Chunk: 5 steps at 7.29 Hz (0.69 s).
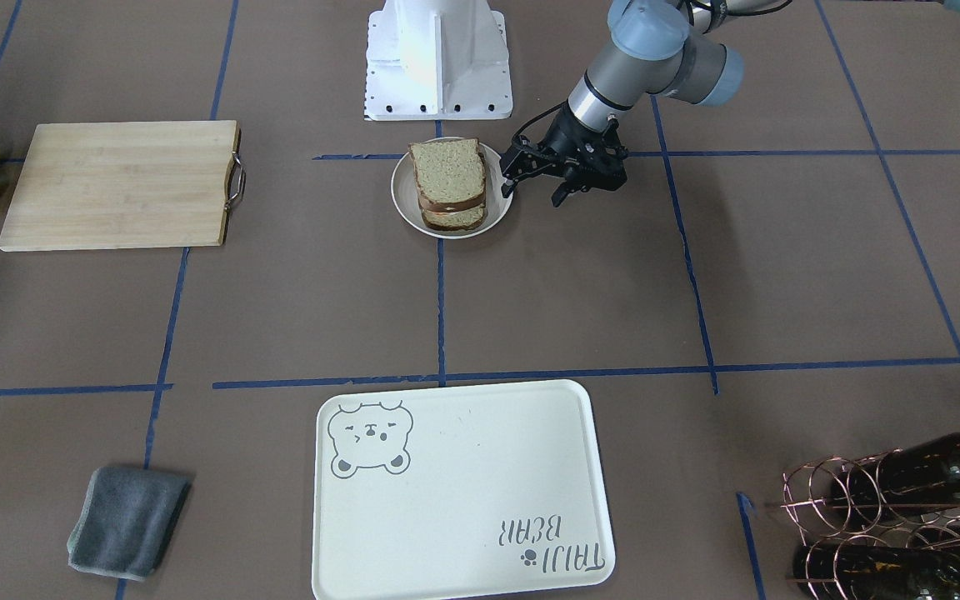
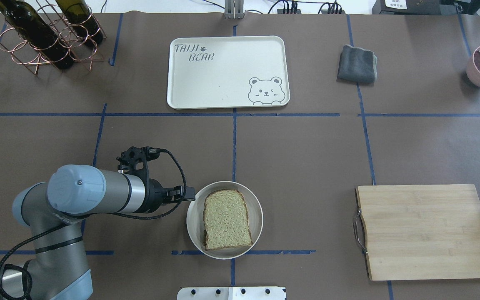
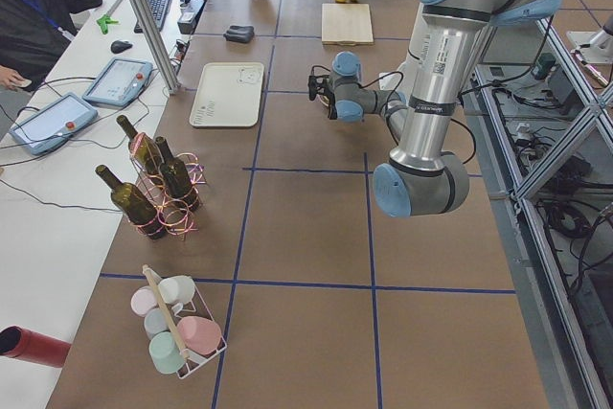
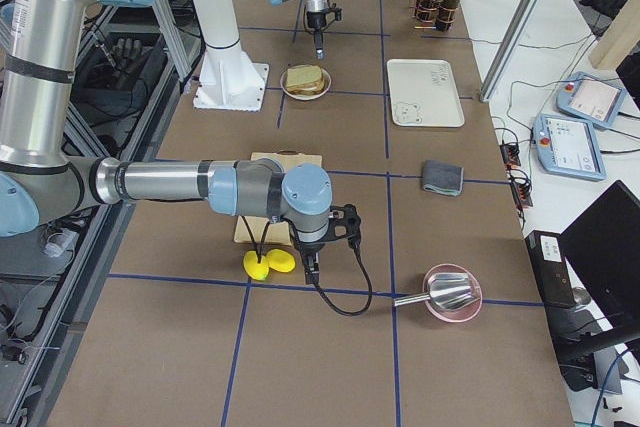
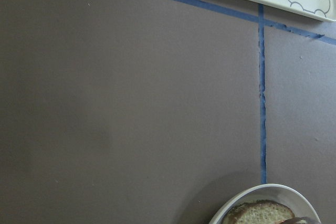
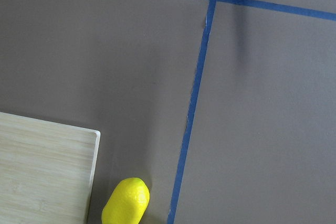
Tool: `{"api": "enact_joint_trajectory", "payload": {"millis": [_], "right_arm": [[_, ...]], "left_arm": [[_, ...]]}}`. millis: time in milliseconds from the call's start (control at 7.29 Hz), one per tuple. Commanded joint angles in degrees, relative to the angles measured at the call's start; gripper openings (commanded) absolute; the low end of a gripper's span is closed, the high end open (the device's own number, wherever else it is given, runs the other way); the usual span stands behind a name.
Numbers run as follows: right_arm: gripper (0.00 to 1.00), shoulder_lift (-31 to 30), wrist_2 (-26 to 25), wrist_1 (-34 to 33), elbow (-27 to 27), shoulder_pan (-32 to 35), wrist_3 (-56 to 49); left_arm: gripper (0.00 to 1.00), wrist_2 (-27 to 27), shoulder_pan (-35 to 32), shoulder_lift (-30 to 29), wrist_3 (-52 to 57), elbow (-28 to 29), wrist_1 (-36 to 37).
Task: Make sandwich and place on tray
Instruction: 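Reach the left gripper to the plate rim and grasp it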
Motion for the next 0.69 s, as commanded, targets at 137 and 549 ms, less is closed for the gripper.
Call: {"api": "enact_joint_trajectory", "payload": {"millis": [137, 549], "right_arm": [[1.00, -0.01, 0.00, 0.00, 0.21, 0.01, -0.06], [1.00, -0.09, 0.09, 0.00, 0.21, 0.01, 0.03]], "left_arm": [[0.52, 0.32, 1.12, -0.35, -0.17, 0.53, -0.08], [0.51, 0.23, 2.79, -0.62, -0.17, 0.62, -0.08]]}}
